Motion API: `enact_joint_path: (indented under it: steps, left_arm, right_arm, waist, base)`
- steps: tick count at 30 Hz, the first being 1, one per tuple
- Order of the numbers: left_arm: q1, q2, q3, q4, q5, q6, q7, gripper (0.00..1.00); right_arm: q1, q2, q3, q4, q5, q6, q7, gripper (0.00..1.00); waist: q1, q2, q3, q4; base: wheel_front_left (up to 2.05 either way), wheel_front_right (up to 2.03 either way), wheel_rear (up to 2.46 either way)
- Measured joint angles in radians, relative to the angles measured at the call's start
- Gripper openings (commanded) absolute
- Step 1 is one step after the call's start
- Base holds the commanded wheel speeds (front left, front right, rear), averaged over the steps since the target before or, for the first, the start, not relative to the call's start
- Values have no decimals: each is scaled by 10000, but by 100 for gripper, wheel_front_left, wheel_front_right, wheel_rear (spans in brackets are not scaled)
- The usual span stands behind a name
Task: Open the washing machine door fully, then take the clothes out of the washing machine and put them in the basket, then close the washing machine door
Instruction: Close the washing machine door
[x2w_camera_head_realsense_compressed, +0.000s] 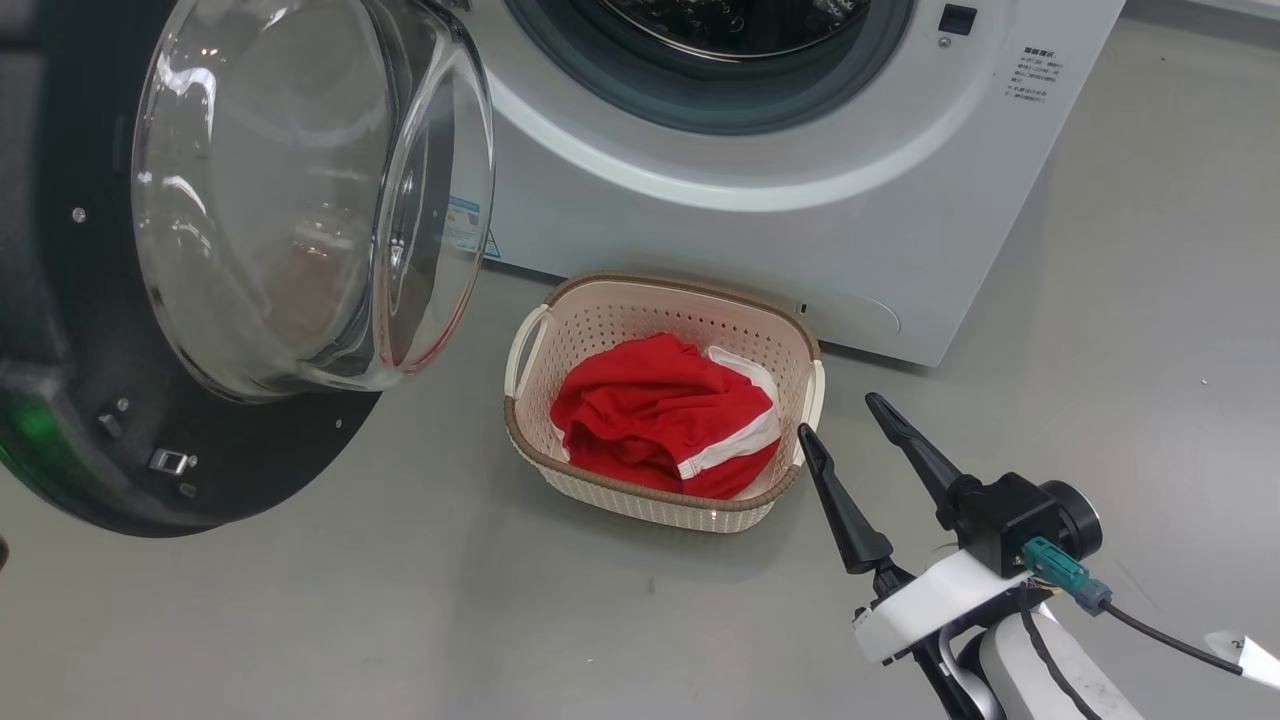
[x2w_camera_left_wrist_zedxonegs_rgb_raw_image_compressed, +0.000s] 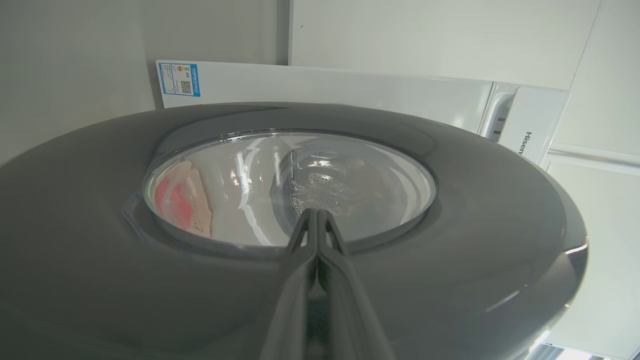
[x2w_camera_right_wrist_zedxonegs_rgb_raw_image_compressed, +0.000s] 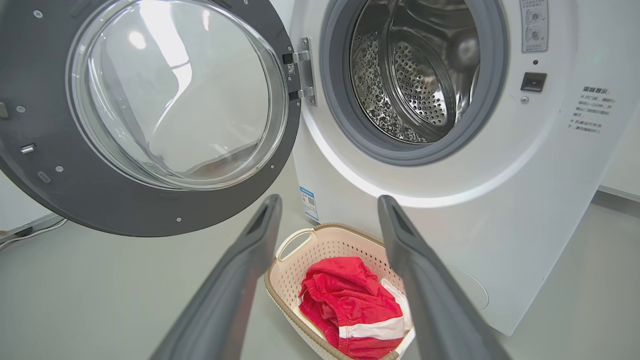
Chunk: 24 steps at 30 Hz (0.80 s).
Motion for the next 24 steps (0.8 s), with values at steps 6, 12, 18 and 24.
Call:
enact_joint_path:
  steps: [6, 12, 18, 24]
  left_arm:
    - [287, -405, 6, -428, -221, -84, 282, 0]
    - [755, -848, -205, -895, -405, -263, 679, 0]
    - [1077, -1452, -286, -1294, -443, -261, 1022, 0]
    - [1491, -1929, -332, -1969, -612, -263, 1331, 0]
  right_arm:
    - [8, 15, -27, 0, 0, 0, 0, 100]
    - [55, 54, -82, 4, 21, 0, 0, 100]
    - [191, 65, -117, 19, 100, -2, 0, 100]
    - [196, 102, -127, 27, 161, -2, 0, 100]
  waist:
    - [0, 0, -76, 27]
    - [0, 0, -145, 63]
    - [0, 0, -208, 120]
    - [0, 0, -263, 179]
  base:
    - [0, 0, 0]
    - [0, 0, 0]
    - [0, 0, 0]
    - [0, 0, 0]
